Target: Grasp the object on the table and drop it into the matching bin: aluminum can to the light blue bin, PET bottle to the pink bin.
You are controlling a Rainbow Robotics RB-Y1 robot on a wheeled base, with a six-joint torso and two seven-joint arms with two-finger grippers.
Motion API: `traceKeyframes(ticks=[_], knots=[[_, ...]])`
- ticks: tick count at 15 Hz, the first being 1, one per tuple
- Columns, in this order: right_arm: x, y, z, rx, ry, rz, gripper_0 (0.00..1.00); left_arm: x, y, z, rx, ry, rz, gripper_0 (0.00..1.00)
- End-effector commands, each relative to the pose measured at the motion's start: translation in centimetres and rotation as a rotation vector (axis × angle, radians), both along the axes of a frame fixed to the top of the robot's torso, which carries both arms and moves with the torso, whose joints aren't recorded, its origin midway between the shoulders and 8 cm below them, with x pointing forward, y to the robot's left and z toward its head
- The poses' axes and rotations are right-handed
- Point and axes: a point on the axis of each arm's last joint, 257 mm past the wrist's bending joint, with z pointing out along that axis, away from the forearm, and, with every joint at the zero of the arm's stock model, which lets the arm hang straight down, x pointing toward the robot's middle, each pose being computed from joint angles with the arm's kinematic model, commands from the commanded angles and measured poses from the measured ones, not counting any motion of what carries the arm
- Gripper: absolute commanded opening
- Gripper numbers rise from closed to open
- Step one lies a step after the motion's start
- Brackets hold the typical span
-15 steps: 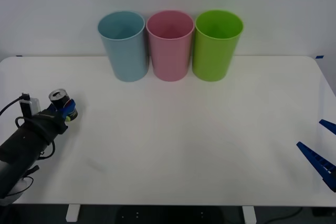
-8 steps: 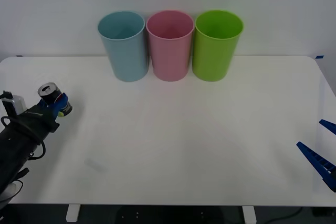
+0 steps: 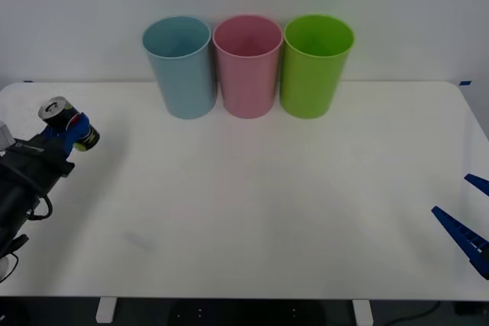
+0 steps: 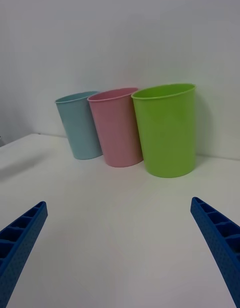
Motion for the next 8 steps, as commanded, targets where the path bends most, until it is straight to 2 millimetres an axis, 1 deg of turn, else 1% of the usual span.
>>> traceKeyframes(ticks=[1, 5, 7, 8], knots=[[0.0, 0.0, 0.0, 0.0, 0.0, 0.0, 1.0, -0.6, -1.2, 2.8, -0.043, -0.03, -0.045, 0.0], [0.0, 0.0, 0.0, 0.0, 0.0, 0.0, 1.0, -1.1, -2.4, 6.7, -0.065, -0.074, -0.083, 0.0], [0.0, 0.0, 0.0, 0.0, 0.0, 0.0, 1.0, -0.8, -2.9, 8.0, -0.056, -0.095, -0.092, 0.0], [0.0, 0.0, 0.0, 0.0, 0.0, 0.0, 1.0, -0.3, -3.2, 8.9, -0.046, -0.11, -0.095, 0.0]])
